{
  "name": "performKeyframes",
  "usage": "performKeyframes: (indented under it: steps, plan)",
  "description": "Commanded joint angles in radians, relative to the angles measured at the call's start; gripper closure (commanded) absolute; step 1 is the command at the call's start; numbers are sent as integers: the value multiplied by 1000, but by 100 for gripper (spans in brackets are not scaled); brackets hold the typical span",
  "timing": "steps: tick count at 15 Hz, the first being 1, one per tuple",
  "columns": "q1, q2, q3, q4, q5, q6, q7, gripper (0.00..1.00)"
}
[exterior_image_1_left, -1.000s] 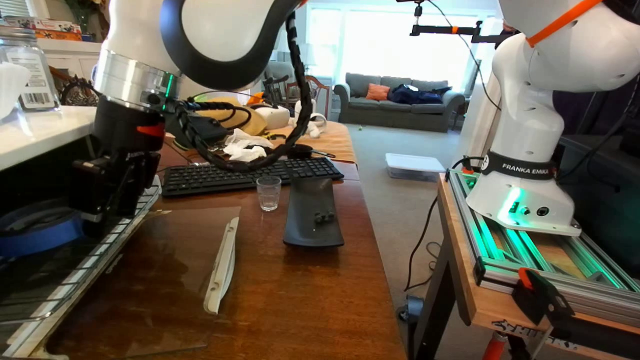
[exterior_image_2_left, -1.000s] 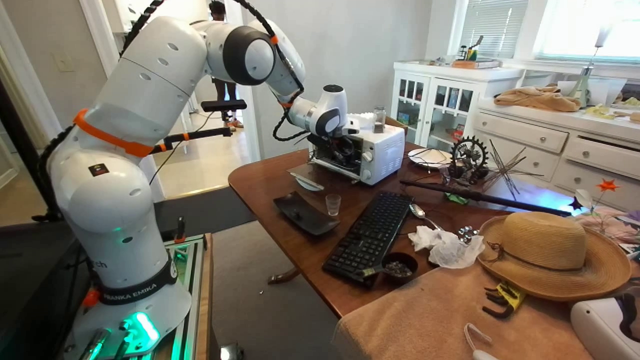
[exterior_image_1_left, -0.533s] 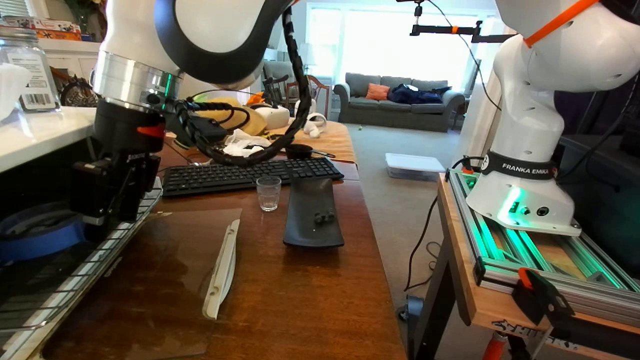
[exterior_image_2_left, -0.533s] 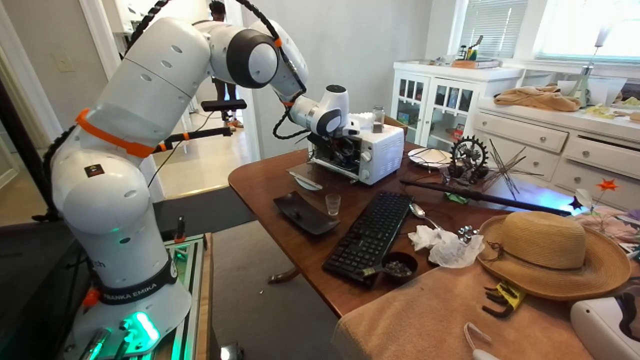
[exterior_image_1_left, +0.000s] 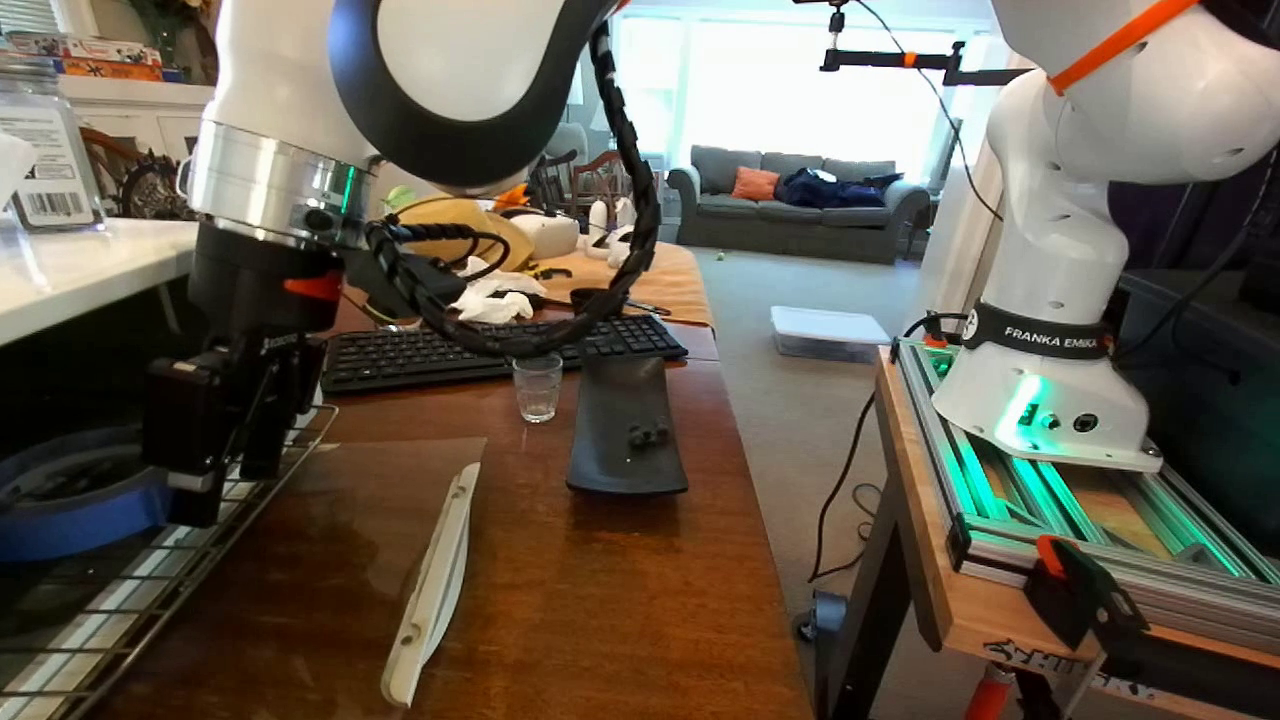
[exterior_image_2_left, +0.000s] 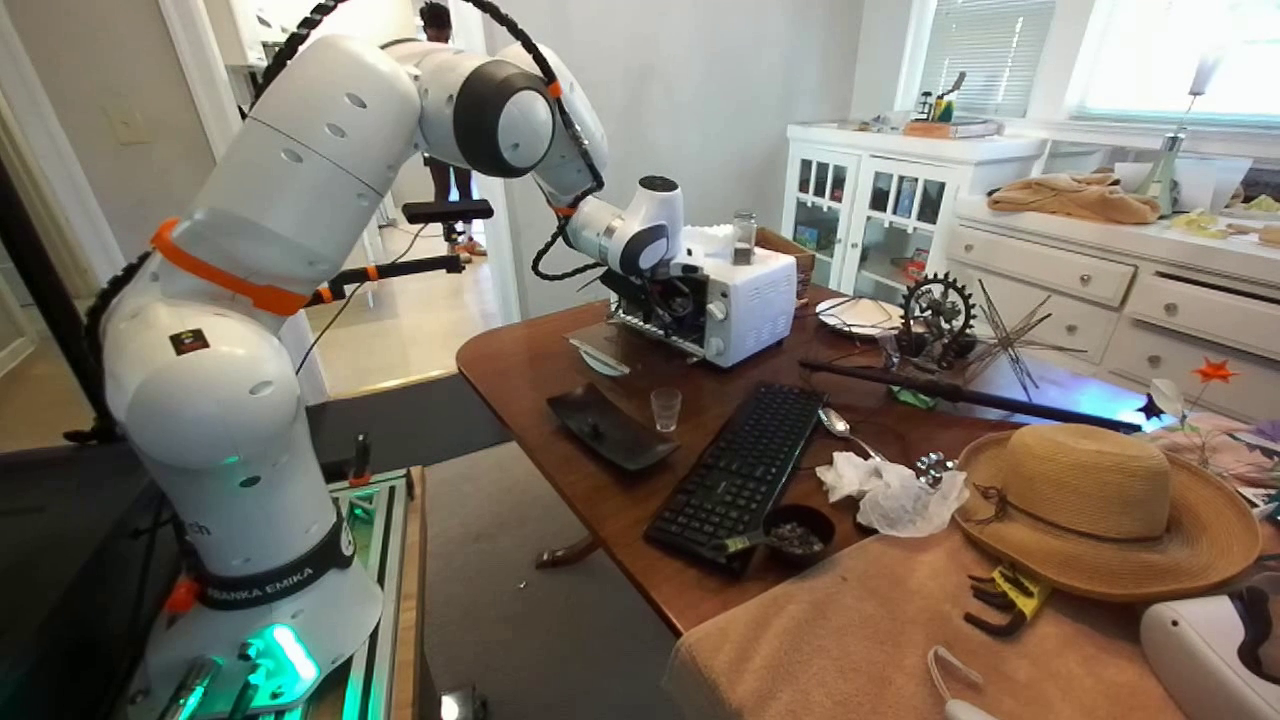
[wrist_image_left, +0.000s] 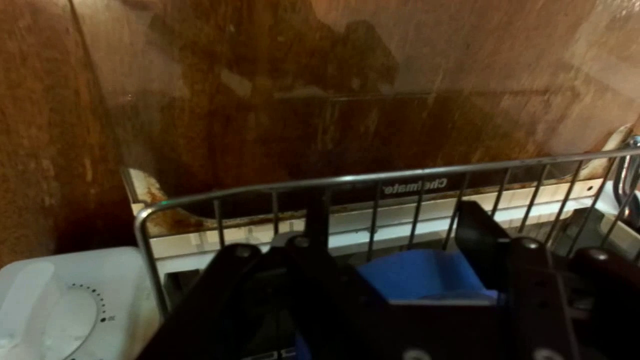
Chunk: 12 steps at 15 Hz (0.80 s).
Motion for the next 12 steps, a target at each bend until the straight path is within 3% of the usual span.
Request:
performKeyframes:
  steps: [1,5,12]
  plan:
    - [12,-29,33,-68,13,37,6,58]
    - [-3,-38,78,-107,30,61,-15,58]
    - [2,-175,-20,-291,20,163,124,58]
